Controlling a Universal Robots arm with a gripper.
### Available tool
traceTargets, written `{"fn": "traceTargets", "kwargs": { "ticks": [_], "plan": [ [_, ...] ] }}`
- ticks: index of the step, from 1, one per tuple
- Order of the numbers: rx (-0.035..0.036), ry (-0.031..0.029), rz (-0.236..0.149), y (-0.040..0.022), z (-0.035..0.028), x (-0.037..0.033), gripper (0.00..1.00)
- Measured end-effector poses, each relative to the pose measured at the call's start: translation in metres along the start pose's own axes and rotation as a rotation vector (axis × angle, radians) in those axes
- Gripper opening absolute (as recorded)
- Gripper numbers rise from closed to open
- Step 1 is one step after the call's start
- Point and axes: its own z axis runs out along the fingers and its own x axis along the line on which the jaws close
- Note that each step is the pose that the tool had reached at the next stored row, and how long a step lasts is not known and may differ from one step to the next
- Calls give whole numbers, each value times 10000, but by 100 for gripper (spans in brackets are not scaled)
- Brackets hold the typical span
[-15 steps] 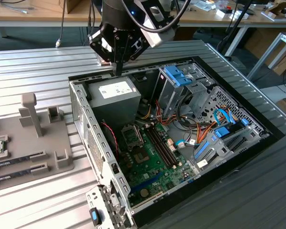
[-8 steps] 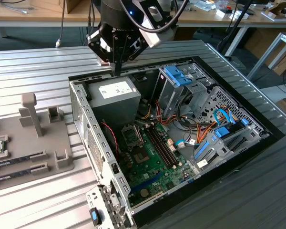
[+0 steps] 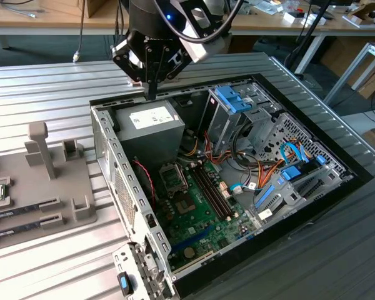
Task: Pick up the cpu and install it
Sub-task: 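Reach for the cpu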
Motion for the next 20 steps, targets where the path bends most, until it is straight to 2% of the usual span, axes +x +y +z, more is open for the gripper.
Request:
{"fn": "traceTargets", "kwargs": {
  "ticks": [7, 20],
  "plan": [
    [-1, -1, 0, -3, -1, 38, 11],
    [-1, -1, 0, -11, -4, 147, 11]
  ]
}}
